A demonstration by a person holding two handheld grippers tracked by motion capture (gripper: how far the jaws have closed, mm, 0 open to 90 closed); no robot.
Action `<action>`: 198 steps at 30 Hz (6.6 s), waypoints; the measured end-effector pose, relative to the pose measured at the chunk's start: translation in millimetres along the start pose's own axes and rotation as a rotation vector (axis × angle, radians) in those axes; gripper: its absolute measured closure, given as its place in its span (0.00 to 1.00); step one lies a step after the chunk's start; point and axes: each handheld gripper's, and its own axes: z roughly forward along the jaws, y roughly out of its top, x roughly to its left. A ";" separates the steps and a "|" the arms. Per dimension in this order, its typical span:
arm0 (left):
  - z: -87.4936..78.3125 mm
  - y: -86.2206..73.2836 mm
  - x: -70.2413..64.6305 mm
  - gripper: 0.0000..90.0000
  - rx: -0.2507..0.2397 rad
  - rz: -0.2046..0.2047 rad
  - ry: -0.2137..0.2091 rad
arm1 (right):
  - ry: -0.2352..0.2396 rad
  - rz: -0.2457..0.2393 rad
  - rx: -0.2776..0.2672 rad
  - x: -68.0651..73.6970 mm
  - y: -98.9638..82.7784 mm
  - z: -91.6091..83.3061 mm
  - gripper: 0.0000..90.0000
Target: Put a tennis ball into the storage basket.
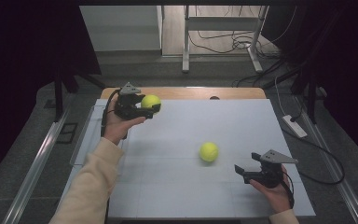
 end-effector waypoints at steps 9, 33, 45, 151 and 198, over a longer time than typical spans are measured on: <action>-5.6 0.7 2.8 0.30 -0.014 0.000 -0.002 | 0.000 -0.002 -0.002 -0.1 -0.2 -0.2 0.12; -17.4 -8.8 25.2 0.30 -0.038 -0.052 0.050 | -0.010 0.002 0.003 -0.4 -0.5 0.3 0.12; -20.4 -11.3 35.8 0.30 -0.036 -0.074 0.090 | -0.011 0.004 0.006 0.0 -0.8 1.2 0.12; -24.3 -63.7 117.5 0.30 0.187 -0.197 0.361 | -0.012 0.008 0.007 -0.9 -1.2 1.1 0.12; 2.1 -86.7 132.4 0.30 0.356 -0.208 0.415 | -0.012 0.008 0.009 -1.2 -1.6 1.7 0.12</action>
